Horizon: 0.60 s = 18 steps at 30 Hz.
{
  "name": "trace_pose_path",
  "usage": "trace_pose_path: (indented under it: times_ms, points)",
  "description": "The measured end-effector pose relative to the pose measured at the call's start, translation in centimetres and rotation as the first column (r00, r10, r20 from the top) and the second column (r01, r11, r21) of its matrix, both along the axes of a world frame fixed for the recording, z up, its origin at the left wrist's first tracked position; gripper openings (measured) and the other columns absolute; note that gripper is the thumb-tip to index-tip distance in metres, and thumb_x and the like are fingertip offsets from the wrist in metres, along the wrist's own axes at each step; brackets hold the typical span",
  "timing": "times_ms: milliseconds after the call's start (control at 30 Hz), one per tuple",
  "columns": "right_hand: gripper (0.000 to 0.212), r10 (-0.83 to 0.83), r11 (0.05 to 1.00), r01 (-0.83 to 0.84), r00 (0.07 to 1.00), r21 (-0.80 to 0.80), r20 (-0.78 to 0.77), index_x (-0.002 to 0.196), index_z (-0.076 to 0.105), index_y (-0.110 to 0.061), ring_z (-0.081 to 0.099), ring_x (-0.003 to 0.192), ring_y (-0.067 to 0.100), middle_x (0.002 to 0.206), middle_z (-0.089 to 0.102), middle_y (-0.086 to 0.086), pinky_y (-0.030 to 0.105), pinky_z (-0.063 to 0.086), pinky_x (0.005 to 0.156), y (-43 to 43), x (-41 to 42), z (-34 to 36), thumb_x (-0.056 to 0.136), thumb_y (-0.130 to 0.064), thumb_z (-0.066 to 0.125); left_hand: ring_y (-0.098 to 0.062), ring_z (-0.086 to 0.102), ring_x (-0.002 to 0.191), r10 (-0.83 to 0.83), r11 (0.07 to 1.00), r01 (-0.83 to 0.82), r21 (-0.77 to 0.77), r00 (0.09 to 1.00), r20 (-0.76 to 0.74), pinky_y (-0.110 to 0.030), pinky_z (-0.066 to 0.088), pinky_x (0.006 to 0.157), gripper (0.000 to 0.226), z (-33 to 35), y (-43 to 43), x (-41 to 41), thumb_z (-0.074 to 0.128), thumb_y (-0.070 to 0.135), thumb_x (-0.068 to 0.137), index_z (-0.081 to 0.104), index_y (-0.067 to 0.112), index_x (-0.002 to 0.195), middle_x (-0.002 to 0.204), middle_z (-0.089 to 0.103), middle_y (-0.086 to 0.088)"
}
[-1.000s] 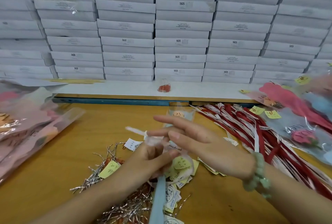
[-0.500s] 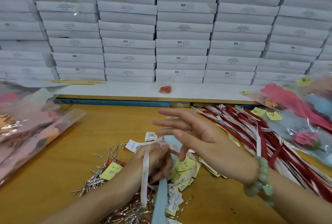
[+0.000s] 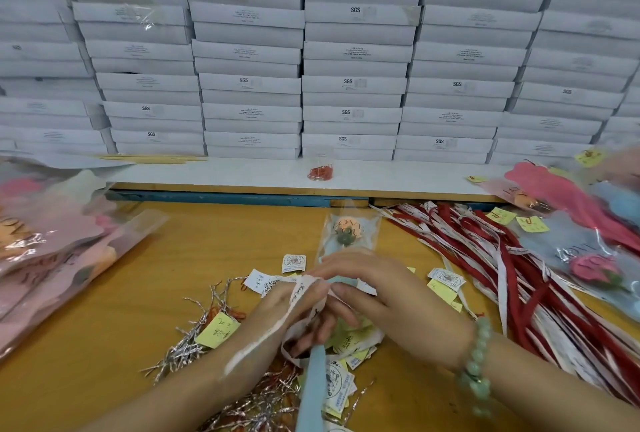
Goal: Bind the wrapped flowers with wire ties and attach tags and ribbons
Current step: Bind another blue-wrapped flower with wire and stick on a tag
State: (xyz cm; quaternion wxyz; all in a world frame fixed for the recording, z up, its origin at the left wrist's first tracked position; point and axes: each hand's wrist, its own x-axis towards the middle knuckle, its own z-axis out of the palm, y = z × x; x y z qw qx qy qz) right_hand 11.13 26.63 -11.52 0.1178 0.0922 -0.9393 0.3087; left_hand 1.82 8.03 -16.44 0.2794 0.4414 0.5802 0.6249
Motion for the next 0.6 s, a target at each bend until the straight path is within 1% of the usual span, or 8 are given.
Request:
trace_pose_path:
  times_ms: [33,100,200,267,333,433,533,600]
  points:
    - [0.024,-0.012,1.000,0.012,1.000,0.002,-0.011,0.116,0.065,-0.033,0.047,0.120,-0.001,0.119,0.060,-0.024,0.029,0.037,0.103,0.0,0.0,0.0,0.100,-0.024,0.051,-0.011,0.038,0.048,0.030,0.998,-0.027,-0.063,0.999,0.039,-0.021,0.032,0.049,0.053,1.6,1.6,1.0,0.051,0.063,0.087,0.074,0.016,0.080,0.061,0.055,0.000]
    - [0.017,-0.026,0.999,0.026,0.999,0.019,-0.030,0.109,0.066,-0.032,0.047,0.119,-0.003,0.118,0.061,-0.023,0.027,0.037,0.103,0.0,-0.1,0.0,0.098,-0.027,0.054,-0.012,0.037,0.048,0.036,0.993,-0.031,-0.117,0.998,0.044,-0.020,0.033,0.048,0.057,2.5,2.4,1.0,0.050,0.063,0.088,0.075,0.013,0.079,0.060,0.052,-0.002]
    - [0.006,-0.048,0.997,0.052,0.997,0.065,-0.065,0.097,0.062,-0.031,0.047,0.113,-0.004,0.111,0.062,-0.020,0.025,0.038,0.097,0.0,0.0,0.3,0.096,-0.029,0.056,-0.012,0.037,0.047,0.063,0.991,-0.055,-0.118,0.996,0.069,-0.020,0.035,0.048,0.055,1.4,2.0,0.7,0.043,0.052,0.091,0.075,0.009,0.078,0.060,0.050,-0.005]
    - [0.005,-0.073,0.990,0.083,0.993,0.118,-0.092,0.092,0.057,-0.033,0.049,0.102,-0.002,0.101,0.060,-0.019,0.026,0.041,0.089,-0.1,0.2,0.8,0.096,-0.032,0.055,-0.013,0.036,0.046,0.091,0.991,-0.078,-0.105,0.989,0.121,-0.021,0.034,0.047,0.055,1.6,2.5,0.6,0.041,0.048,0.092,0.074,0.006,0.078,0.058,0.051,-0.006]
    - [0.008,-0.095,0.980,0.113,0.989,0.163,-0.114,0.088,0.051,-0.037,0.052,0.085,0.000,0.087,0.058,-0.018,0.027,0.043,0.076,0.0,0.4,1.6,0.096,-0.036,0.054,-0.013,0.036,0.043,0.124,0.990,-0.113,-0.089,0.982,0.141,-0.021,0.034,0.045,0.052,1.3,2.7,0.3,0.044,0.046,0.091,0.074,0.005,0.079,0.057,0.051,-0.005]
    - [0.010,-0.108,0.969,0.128,0.989,0.213,-0.100,0.085,0.052,-0.037,0.053,0.069,0.007,0.071,0.057,-0.012,0.032,0.045,0.065,0.6,0.6,2.8,0.094,-0.038,0.057,-0.010,0.037,0.040,0.171,0.985,-0.163,-0.054,0.961,0.216,-0.018,0.034,0.043,0.041,1.3,2.5,0.3,0.060,0.044,0.088,0.068,0.009,0.069,0.054,0.050,-0.002]
    - [0.008,-0.061,0.992,0.067,0.997,0.108,-0.054,0.083,0.062,-0.033,0.053,0.062,0.005,0.064,0.058,-0.015,0.020,0.041,0.056,0.8,0.8,3.7,0.087,-0.039,0.067,-0.009,0.042,0.039,0.205,0.978,-0.207,-0.023,0.939,0.276,-0.017,0.036,0.041,0.025,1.2,2.5,0.0,0.068,0.033,0.084,0.071,0.011,0.072,0.054,0.054,-0.003]
    - [0.010,-0.030,1.000,0.030,1.000,-0.008,-0.001,0.085,0.068,-0.032,0.049,0.056,0.003,0.066,0.058,-0.017,0.021,0.040,0.055,1.1,1.1,4.2,0.081,-0.039,0.073,-0.009,0.044,0.039,0.214,0.976,-0.219,-0.012,0.938,0.273,-0.018,0.039,0.042,0.020,1.1,2.5,-0.2,0.070,0.032,0.077,0.073,0.013,0.076,0.051,0.054,-0.002]
